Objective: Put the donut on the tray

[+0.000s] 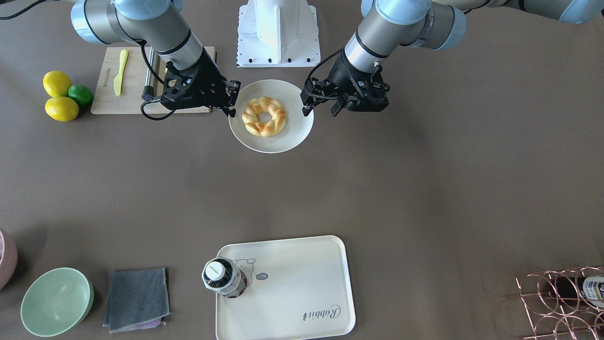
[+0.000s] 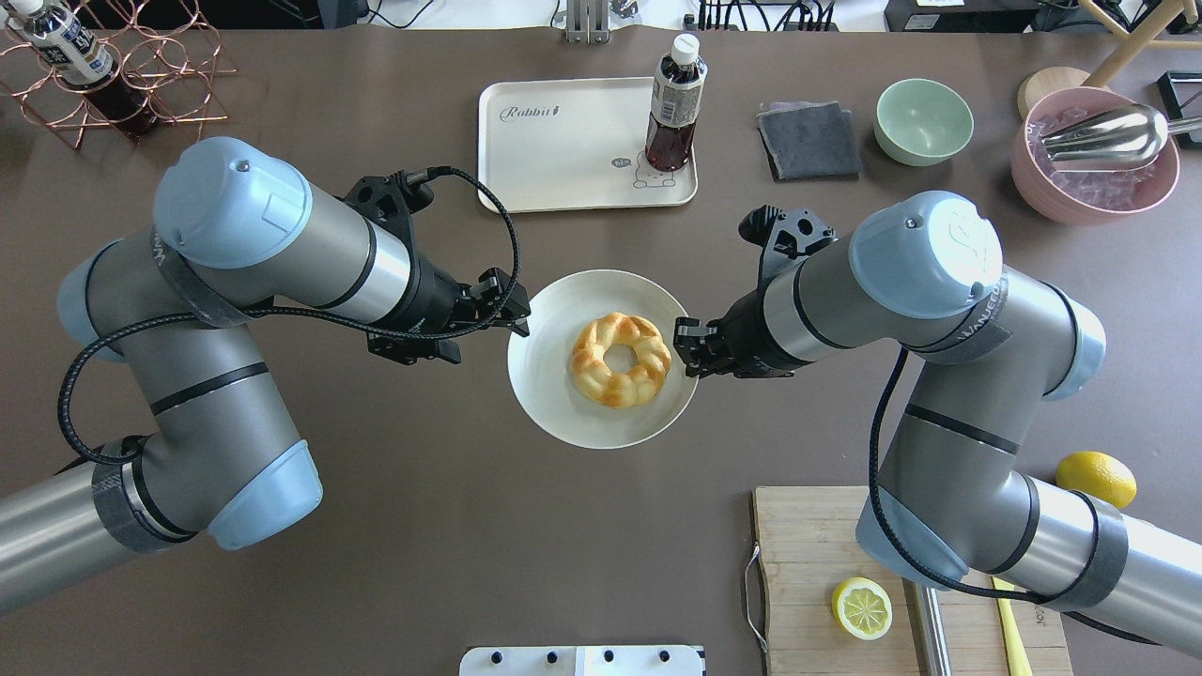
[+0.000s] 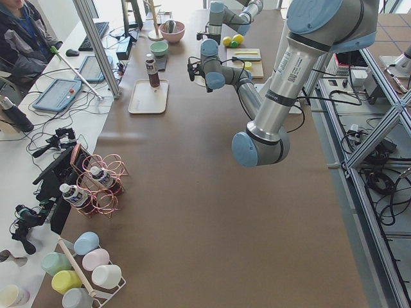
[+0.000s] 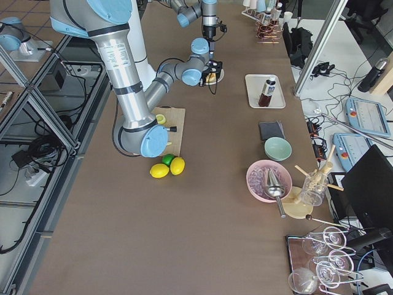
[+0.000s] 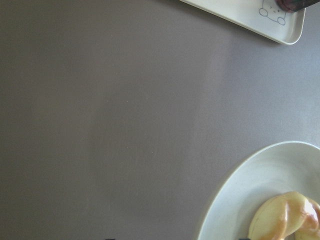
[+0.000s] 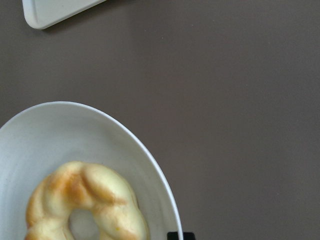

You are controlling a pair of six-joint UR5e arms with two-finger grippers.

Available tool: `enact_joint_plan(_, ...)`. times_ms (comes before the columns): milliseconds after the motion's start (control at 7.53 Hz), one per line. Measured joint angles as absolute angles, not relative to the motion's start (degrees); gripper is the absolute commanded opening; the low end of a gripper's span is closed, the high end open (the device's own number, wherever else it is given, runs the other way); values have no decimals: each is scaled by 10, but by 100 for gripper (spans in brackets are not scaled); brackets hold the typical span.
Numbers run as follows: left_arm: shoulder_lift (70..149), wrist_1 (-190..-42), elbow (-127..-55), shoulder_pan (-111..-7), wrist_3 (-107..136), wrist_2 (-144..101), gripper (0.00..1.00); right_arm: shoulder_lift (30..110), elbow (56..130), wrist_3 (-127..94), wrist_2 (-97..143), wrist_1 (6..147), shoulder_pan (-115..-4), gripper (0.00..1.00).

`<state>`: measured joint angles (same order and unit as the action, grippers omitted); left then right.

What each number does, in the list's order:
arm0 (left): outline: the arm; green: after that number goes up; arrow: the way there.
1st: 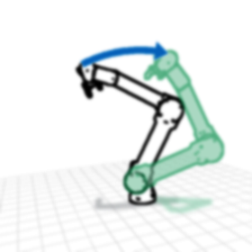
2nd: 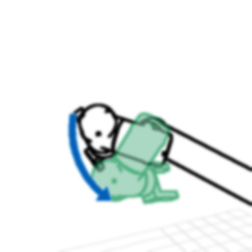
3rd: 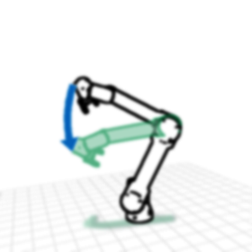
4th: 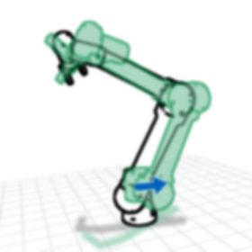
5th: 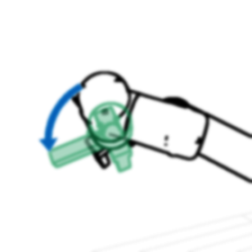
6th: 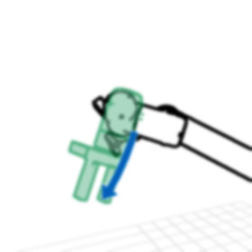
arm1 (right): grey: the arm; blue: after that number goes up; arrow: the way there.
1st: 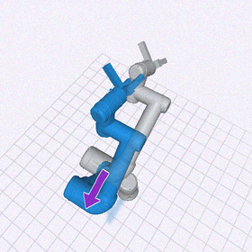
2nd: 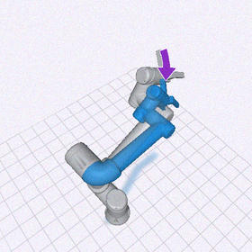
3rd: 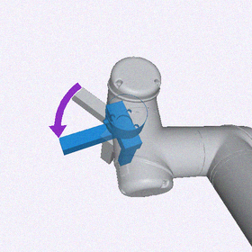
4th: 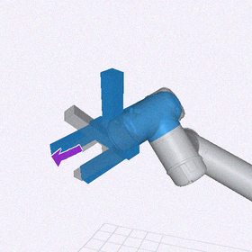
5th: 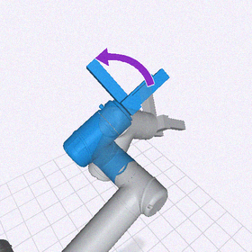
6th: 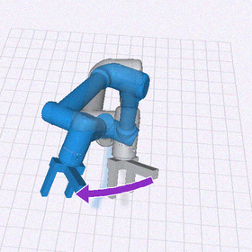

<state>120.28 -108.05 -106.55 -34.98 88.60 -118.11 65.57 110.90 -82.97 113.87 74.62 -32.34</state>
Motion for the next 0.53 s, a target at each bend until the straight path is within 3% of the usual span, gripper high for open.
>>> enact_joint_plan(265, 1203, -1082, -1065, -340, 885, -1181, 63, 646, 1118, -830, 1130, 760, -320, 0)
enact_joint_plan(531, 1202, -1086, -1065, -332, 885, -1180, 17, 641, 1120, -830, 1128, 763, -321, 0)
